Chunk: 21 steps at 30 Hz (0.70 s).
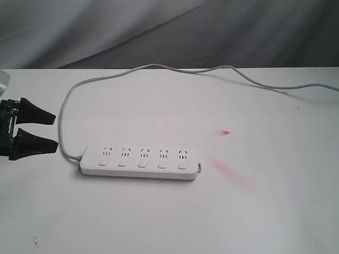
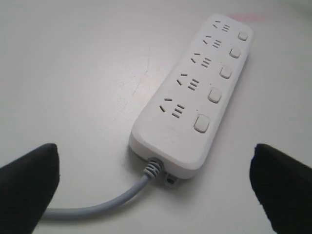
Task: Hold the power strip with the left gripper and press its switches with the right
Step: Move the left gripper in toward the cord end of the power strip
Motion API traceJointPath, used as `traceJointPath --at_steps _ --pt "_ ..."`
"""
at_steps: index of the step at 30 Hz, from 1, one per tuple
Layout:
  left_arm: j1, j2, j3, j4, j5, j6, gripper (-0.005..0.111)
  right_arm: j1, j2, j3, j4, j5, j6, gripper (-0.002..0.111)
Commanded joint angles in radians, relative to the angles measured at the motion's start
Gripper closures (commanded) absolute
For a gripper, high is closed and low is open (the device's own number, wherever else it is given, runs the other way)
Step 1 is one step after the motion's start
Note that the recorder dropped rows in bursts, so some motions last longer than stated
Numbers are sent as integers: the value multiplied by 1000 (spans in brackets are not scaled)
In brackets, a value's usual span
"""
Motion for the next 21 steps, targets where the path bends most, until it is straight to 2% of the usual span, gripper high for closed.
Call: traceJointPath --at_steps 1,8,16,21 --pt "-21 52 -29 -29 7 7 6 -7 -5 3 -9 -5 3 108" --pt "-21 93 -69 -42 7 7 6 -7 -5 3 -9 -5 3 108" --pt "-109 106 -69 31 7 7 6 -7 -5 3 -9 -5 3 108" --pt "-122 124 -121 30 7 7 6 -7 -5 3 -9 -5 3 108"
